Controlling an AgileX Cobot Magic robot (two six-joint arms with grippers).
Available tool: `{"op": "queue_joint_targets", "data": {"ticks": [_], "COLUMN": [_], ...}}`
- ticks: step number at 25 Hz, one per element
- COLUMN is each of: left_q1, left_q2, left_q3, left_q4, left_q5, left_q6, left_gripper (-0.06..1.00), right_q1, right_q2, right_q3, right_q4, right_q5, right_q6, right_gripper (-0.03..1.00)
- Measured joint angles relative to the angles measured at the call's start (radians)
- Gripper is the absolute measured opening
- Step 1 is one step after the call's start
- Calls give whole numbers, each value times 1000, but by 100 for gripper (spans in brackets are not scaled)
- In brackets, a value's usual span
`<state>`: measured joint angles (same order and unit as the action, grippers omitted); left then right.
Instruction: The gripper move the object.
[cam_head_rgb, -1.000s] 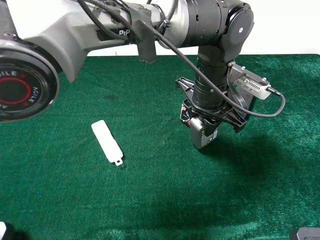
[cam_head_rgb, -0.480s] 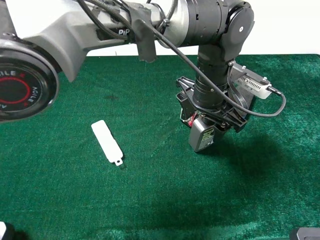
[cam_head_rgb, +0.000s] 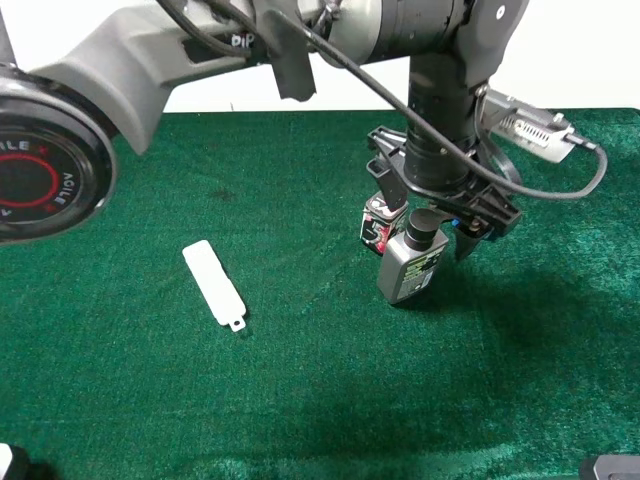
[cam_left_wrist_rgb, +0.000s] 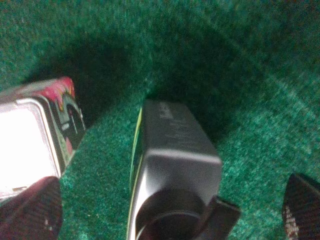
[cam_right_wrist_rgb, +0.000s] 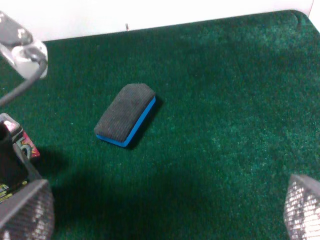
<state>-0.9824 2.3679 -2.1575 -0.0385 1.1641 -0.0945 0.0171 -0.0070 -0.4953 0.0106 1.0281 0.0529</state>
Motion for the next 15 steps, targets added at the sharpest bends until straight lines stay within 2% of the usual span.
{"op": "queue_joint_targets", "data": {"ticks": [15], "left_q1": [0], "left_q2": [-121], "left_q3": [-14], "left_q4": [3], "left_q5": [2], "left_q6": [-13], "left_gripper": [89], "right_q1": [0], "right_q2": [0], "right_q3": [0], "right_q4": [0], "right_q5": [0], "right_q6": [0], "right_gripper": [69]}}
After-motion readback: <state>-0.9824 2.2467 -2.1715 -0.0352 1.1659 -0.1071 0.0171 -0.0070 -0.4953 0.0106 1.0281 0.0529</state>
